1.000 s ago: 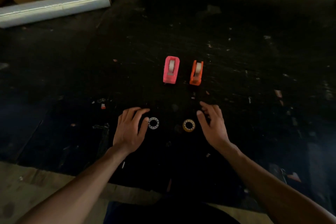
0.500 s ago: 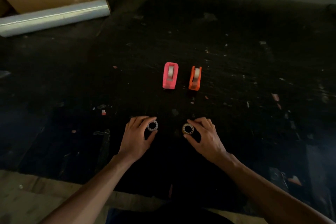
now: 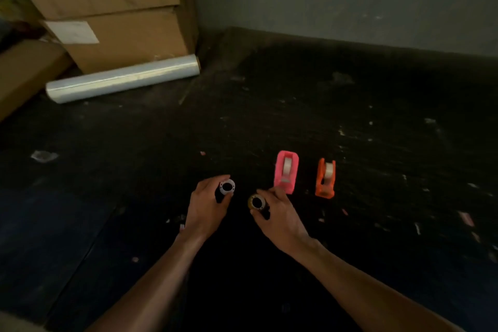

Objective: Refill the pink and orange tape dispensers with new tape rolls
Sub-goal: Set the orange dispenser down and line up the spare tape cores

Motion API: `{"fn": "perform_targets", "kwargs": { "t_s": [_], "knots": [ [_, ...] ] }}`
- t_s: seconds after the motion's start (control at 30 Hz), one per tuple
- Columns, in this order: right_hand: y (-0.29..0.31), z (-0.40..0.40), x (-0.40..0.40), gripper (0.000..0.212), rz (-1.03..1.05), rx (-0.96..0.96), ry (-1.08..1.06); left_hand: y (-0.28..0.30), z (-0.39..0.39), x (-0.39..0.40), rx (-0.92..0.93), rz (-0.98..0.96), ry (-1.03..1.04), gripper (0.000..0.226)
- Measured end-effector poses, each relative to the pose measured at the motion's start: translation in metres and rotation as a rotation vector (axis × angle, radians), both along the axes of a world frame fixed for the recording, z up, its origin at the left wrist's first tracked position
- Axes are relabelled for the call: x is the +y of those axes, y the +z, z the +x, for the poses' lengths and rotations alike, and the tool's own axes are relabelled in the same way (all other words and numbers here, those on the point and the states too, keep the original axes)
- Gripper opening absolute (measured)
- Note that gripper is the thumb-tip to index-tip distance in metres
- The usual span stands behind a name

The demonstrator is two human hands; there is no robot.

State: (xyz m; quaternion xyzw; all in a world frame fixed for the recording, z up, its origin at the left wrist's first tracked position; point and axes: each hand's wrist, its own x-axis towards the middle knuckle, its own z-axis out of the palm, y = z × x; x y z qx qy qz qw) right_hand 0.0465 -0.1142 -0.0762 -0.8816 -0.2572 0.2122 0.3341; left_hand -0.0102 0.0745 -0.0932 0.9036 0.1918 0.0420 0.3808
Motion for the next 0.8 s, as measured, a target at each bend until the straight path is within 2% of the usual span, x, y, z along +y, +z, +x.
{"fn": "perform_targets", "kwargs": {
  "t_s": [0.2,0.43,0.57,0.67,0.8],
  "knots": [
    [0.005,0.040,0.057,0.046,-0.114,-0.024,-0.027,-0.002,0.042,0.022,0.026,-0.013,0.072,0.043],
    [-0.003,0.061,0.074,0.051,-0.262,-0.106,-0.009,-0.012,0.059,0.027,0.078,-0.007,0.074,0.051],
    [-0.005,0.061,0.074,0.054,-0.280,-0.133,-0.013,-0.019,0.057,0.027,0.094,0.015,0.037,0.063],
    [-0.002,0.057,0.072,0.054,-0.261,-0.125,-0.028,-0.016,0.054,0.027,0.120,-0.105,0.063,0.077],
    [0.001,0.037,0.058,0.047,-0.204,-0.121,-0.071,-0.007,0.038,0.016,0.098,-0.152,0.164,0.073]
  ]
}}
